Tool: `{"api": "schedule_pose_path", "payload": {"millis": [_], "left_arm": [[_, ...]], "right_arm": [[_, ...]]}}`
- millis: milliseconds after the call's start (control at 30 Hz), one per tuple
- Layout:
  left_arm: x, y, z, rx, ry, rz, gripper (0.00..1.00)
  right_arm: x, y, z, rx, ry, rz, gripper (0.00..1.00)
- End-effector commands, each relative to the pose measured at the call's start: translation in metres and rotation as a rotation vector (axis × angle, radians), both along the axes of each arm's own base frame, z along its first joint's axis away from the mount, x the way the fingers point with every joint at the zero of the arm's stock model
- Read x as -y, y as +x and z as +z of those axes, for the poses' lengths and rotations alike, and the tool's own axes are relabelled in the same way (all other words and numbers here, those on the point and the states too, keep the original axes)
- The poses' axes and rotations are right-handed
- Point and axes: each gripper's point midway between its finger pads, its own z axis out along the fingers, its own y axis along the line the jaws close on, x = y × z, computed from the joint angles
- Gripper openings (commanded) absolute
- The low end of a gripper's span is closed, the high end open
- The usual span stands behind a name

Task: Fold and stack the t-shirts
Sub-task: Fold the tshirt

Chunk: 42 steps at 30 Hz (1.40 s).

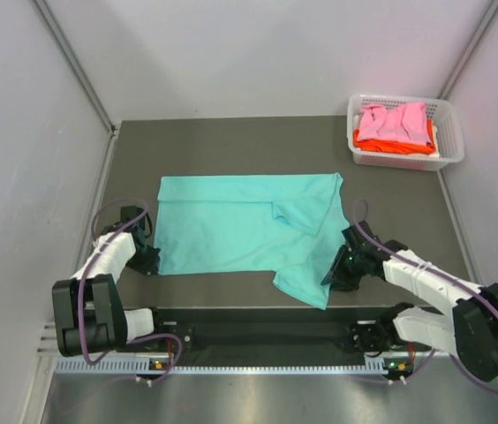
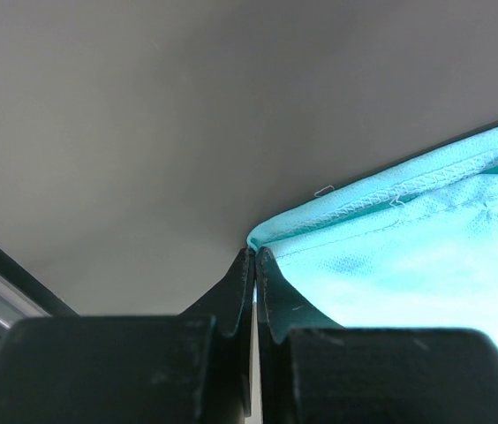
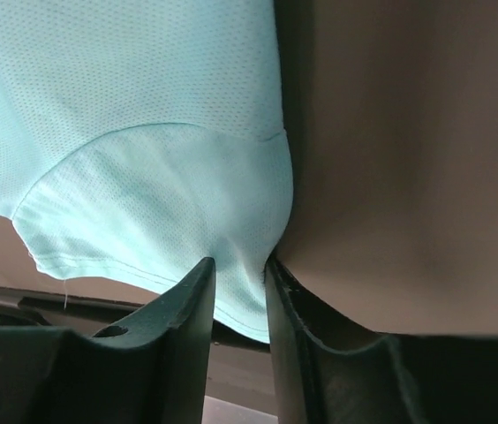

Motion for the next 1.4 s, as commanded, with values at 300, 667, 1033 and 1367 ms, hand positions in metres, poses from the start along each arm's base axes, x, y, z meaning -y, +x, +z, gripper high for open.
{"api": "schedule_pose_path", "payload": {"millis": [300, 667, 1033, 1367], "left_arm": [[-0.013, -0.012, 0.009, -0.007, 0.069, 0.015, 0.0], [-0.013, -0.001, 0.03, 0.042, 0.078, -0.048, 0.0], [-0.012, 0.077, 0.068, 0.188, 0.069, -0.276, 0.0], [-0.013, 0.159, 0.062, 0.191, 0.02, -0.368, 0.0]], "right_arm": [[0.023, -0.013, -0.013, -0.001, -0.107, -0.038, 0.0], [0.017, 0.033, 0.047, 0.22, -0.096, 0.068, 0.0], [0.015, 0.12, 0.091, 0.334, -0.12, 0.118, 0.0], [0.016, 0.198, 0.111, 0.368, -0.103, 0.126, 0.0]]}}
